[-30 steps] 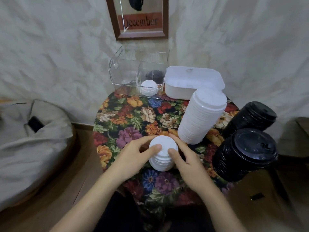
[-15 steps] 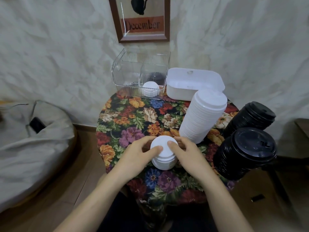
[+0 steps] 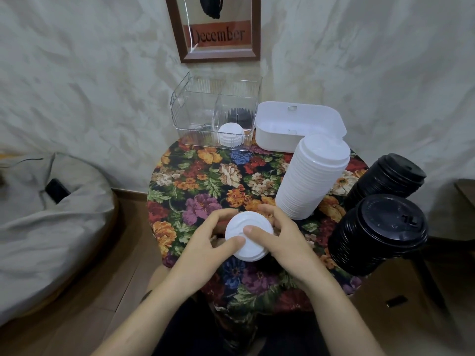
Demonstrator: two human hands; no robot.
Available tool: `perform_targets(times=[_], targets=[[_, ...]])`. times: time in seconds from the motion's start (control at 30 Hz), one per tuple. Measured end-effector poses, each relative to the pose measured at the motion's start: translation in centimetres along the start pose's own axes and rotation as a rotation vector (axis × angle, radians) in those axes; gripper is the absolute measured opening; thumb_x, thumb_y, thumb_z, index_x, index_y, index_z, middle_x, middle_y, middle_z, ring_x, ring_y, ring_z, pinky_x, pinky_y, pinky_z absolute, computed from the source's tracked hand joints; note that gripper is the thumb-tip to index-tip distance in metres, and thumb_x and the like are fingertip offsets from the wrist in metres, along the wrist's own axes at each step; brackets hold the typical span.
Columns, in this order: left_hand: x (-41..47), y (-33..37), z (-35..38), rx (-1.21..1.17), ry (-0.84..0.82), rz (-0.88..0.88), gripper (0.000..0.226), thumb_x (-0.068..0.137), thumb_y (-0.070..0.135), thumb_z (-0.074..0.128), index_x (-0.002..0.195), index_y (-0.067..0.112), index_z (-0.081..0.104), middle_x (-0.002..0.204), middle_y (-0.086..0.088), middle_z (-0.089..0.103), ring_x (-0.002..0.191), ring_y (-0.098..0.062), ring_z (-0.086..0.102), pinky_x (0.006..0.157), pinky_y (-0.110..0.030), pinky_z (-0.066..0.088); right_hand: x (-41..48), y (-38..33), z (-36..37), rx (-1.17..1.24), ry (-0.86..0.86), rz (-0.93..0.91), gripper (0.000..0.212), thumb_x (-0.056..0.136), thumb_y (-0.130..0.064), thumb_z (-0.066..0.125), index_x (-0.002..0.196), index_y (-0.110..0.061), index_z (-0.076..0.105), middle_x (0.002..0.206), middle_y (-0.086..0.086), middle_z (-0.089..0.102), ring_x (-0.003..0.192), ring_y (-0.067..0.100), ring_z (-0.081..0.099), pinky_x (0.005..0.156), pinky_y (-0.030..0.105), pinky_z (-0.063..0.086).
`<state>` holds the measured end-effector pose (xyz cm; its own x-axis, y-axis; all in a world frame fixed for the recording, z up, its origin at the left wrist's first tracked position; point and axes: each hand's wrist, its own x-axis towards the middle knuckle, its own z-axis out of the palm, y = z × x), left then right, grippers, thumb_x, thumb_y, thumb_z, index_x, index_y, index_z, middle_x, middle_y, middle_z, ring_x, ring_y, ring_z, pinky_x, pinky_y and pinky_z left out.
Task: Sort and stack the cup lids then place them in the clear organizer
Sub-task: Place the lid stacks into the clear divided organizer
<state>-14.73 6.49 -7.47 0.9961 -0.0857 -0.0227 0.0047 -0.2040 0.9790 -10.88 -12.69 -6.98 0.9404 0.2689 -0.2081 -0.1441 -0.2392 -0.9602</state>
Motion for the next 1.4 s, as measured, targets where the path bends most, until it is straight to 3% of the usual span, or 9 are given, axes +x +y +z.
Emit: perform_targets(times=[0.17, 0.37, 0.63, 0.73, 0.83, 0.97, 1.1, 1.2, 1.4], targets=[[0.9, -0.1, 1.0, -0.265, -0.010, -0.140, 0.082, 0.072, 0.060, 0.078, 0.143, 0.035, 0.047, 0.125, 0.011, 0.071, 0.117, -0.009, 0.068, 0.099, -0.033, 0.057, 0.0, -0.2, 0.9, 0.249, 0.156, -0.086, 0.073, 0.074, -0.050, 0.080, 0.141, -0.036, 0.056, 0.123, -0.008, 0.070, 0.106, 0.001, 0.069, 0.085, 0.020, 0.056], [1.7, -0.2, 1.1, -0.335, 0.048, -0.094, 0.065, 0.073, 0.049, 0.079, 0.132, 0.027, 0.064, 0.124, 0.001, 0.072, 0.116, -0.021, 0.070, 0.103, -0.047, 0.056, 0.1, 0.0, 0.5, 0.265, 0.019, -0.031, 0.067, 0.075, -0.056, 0.079, 0.136, -0.031, 0.062, 0.129, -0.006, 0.071, 0.122, 0.015, 0.066, 0.106, 0.042, 0.053], [2.1, -0.8, -0.6, -0.288, -0.011, -0.079, 0.057, 0.079, 0.045, 0.078, 0.132, 0.030, 0.066, 0.131, -0.002, 0.069, 0.124, -0.027, 0.064, 0.109, -0.056, 0.048, -0.1, 0.1, -0.3, 0.391, -0.160, 0.012, 0.055, 0.083, -0.029, 0.076, 0.134, -0.016, 0.061, 0.114, 0.002, 0.077, 0.095, 0.012, 0.073, 0.076, 0.021, 0.056], [1.9, -1.0, 0.0, -0.287, 0.001, -0.091, 0.067, 0.078, 0.050, 0.079, 0.139, 0.031, 0.059, 0.133, 0.004, 0.068, 0.125, -0.021, 0.064, 0.108, -0.048, 0.051, 0.0, 0.3, 0.2, 0.412, -0.091, -0.015, 0.057, 0.081, -0.028, 0.077, 0.134, -0.014, 0.061, 0.110, 0.003, 0.078, 0.089, 0.010, 0.073, 0.070, 0.019, 0.055], [1.8, -0.7, 0.3, -0.218, -0.035, -0.068, 0.074, 0.076, 0.053, 0.080, 0.142, 0.035, 0.052, 0.130, 0.013, 0.067, 0.122, -0.010, 0.064, 0.098, -0.032, 0.055, 0.0, 0.8, 1.0, 0.440, -0.008, -0.048, 0.063, 0.078, -0.030, 0.083, 0.134, -0.012, 0.060, 0.118, 0.009, 0.076, 0.106, 0.024, 0.074, 0.082, 0.026, 0.059], [2.2, -0.6, 0.0, -0.309, -0.050, -0.112, 0.073, 0.075, 0.048, 0.083, 0.141, 0.034, 0.054, 0.125, 0.002, 0.071, 0.120, -0.019, 0.068, 0.101, -0.041, 0.055, 0.0, 1.0, 1.3, 0.498, 0.054, -0.057, 0.076, 0.070, -0.039, 0.085, 0.136, -0.015, 0.059, 0.121, 0.007, 0.076, 0.114, 0.025, 0.072, 0.091, 0.034, 0.060], [2.4, -0.7, -0.1, -0.289, -0.023, -0.085, 0.067, 0.074, 0.047, 0.083, 0.134, 0.031, 0.061, 0.121, -0.001, 0.074, 0.116, -0.023, 0.069, 0.102, -0.046, 0.055, -0.1, 0.6, 0.8, 0.499, 0.000, -0.030, 0.062, 0.080, -0.029, 0.079, 0.136, -0.012, 0.057, 0.121, 0.006, 0.075, 0.111, 0.024, 0.073, 0.087, 0.032, 0.060], [2.5, -0.5, -0.4, -0.251, -0.029, -0.063, 0.068, 0.073, 0.048, 0.082, 0.135, 0.030, 0.060, 0.123, 0.000, 0.073, 0.115, -0.020, 0.069, 0.097, -0.039, 0.056, -0.1, 0.3, 0.5, 0.445, -0.027, -0.024, 0.058, 0.080, -0.035, 0.078, 0.131, -0.016, 0.060, 0.114, 0.000, 0.077, 0.100, 0.015, 0.074, 0.077, 0.025, 0.056], [2.2, -0.5, -0.5, -0.201, -0.044, -0.039, 0.068, 0.072, 0.050, 0.079, 0.134, 0.029, 0.060, 0.122, -0.001, 0.073, 0.112, -0.016, 0.069, 0.089, -0.027, 0.055, 0.2, 0.4, 0.4, 0.380, -0.032, -0.020, 0.072, 0.069, -0.047, 0.084, 0.130, -0.019, 0.061, 0.115, 0.003, 0.078, 0.104, 0.020, 0.074, 0.084, 0.032, 0.054]])
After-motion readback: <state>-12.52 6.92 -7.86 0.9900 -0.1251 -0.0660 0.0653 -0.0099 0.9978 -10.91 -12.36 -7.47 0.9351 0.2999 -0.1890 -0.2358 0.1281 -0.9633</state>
